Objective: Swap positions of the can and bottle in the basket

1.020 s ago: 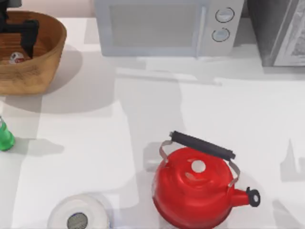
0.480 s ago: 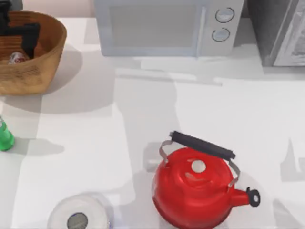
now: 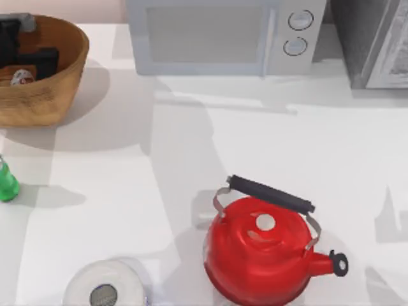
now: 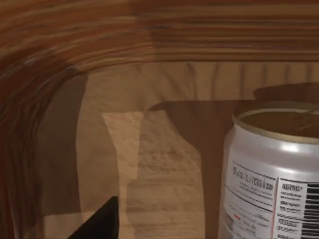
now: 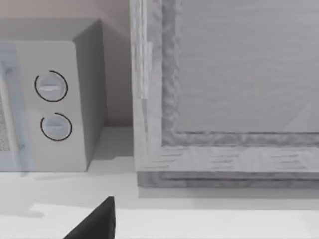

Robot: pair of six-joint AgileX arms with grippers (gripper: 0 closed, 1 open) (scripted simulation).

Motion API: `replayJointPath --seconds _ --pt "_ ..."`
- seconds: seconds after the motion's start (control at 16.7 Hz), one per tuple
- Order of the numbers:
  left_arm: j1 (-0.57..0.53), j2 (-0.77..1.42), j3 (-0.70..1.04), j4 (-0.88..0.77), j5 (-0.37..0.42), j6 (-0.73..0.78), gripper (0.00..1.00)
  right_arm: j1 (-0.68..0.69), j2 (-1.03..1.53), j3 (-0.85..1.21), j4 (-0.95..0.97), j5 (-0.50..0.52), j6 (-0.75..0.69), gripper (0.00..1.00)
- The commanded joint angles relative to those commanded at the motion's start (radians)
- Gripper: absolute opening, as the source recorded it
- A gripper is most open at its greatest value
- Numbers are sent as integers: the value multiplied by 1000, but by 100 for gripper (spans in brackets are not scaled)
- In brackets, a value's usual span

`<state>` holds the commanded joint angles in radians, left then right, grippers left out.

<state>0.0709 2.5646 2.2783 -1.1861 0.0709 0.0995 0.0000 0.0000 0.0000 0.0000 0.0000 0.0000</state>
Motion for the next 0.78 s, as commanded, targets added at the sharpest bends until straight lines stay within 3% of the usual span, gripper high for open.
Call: replayJointPath --seconds 0.18,0.78 --pt "0 0 0 0 0 0 100 0 0 0 0 0 0 100" --pt "0 0 0 0 0 0 25 0 0 0 0 0 0 100"
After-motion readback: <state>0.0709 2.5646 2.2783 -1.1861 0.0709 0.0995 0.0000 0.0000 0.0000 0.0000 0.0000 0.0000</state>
